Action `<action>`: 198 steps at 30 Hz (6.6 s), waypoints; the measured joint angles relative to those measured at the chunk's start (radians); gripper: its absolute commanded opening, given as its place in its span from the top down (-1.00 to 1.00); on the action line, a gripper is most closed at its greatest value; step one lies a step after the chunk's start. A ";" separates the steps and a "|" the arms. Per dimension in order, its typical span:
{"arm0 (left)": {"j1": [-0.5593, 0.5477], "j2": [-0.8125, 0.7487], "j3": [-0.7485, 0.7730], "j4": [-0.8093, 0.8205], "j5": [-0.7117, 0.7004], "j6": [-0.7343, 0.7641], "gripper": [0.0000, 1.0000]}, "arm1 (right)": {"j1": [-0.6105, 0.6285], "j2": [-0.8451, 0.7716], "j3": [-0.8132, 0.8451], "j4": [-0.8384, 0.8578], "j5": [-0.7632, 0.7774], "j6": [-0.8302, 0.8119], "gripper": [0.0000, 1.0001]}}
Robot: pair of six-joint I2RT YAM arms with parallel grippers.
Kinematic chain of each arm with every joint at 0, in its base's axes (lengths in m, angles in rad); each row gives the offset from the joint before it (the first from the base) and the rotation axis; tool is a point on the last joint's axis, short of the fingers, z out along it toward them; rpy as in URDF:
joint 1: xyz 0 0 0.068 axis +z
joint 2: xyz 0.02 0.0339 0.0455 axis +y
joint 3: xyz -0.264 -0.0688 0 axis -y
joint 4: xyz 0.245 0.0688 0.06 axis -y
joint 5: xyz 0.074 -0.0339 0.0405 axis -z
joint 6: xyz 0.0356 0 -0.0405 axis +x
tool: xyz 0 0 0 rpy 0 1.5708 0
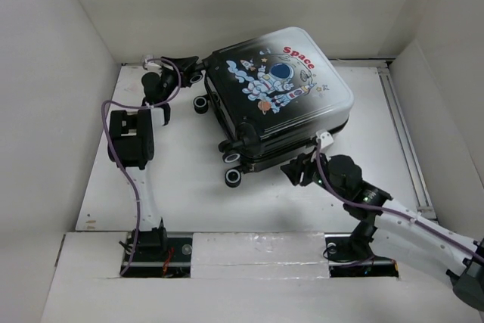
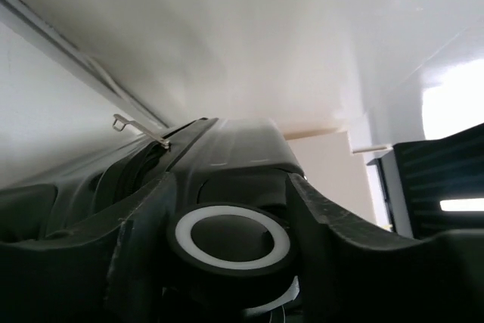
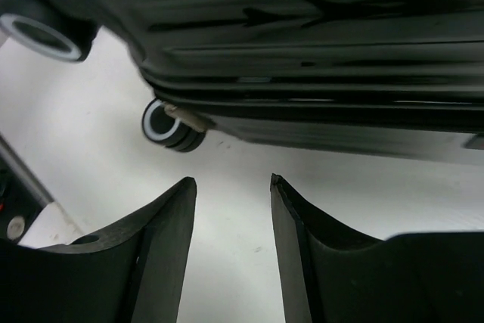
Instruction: Pack the luggage
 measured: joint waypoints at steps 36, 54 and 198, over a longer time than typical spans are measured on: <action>0.025 -0.966 -1.223 0.263 -0.283 -0.023 1.00 | -0.542 0.335 0.217 0.090 -0.308 -0.150 0.28; -0.017 -1.478 -1.057 -0.542 -0.236 0.372 1.00 | -0.541 0.047 -0.244 0.374 -0.409 -0.132 0.04; -0.070 -0.865 -0.720 -0.635 -0.368 0.471 1.00 | -0.710 0.961 0.892 -0.183 -0.259 -0.183 0.87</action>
